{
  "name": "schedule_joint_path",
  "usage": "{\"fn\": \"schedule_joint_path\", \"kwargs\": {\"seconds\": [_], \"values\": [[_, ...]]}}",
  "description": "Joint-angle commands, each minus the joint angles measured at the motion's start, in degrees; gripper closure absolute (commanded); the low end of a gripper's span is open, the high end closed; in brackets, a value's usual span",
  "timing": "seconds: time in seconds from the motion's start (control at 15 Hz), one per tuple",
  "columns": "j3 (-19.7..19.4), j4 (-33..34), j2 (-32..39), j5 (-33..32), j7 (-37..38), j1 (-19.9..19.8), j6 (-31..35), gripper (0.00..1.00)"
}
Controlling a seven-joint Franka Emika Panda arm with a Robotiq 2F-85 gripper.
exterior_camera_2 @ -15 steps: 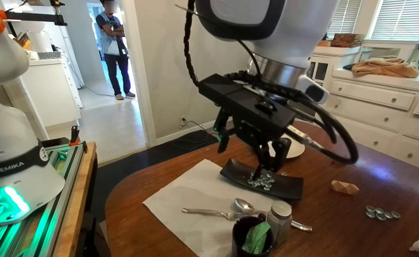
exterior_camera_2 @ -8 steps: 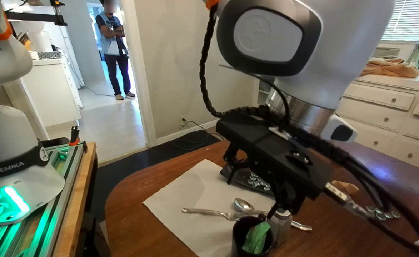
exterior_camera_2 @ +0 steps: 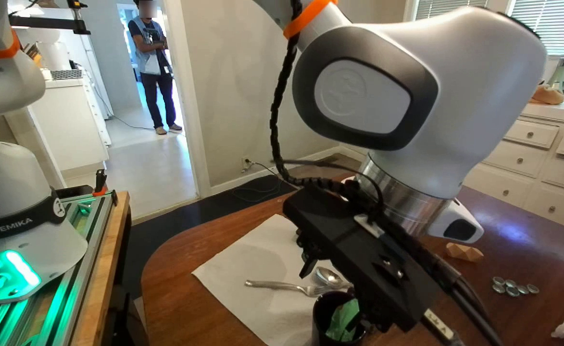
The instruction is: Put the glass marbles in the black mug cup
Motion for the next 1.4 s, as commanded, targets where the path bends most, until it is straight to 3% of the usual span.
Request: {"fn": "schedule_joint_path", "kwargs": {"seconds": [0.0, 0.13, 0.2, 1.0, 1.33], "values": [[1.2, 2.2, 2.9, 0.4, 3.5, -1.0, 1.9, 0.07], [1.1, 3.4, 3.5, 0.1, 7.4, -0.8, 0.4, 0.02], [1.7, 1.5, 1.9, -0.6, 4.6, -1.3, 1.3, 0.02], [3.8, 2.1, 4.1, 0.9, 6.8, -1.8, 3.0, 0.0], [4.3, 2.3, 6.2, 1.6, 7.6, -2.3, 5.2, 0.12]]}}
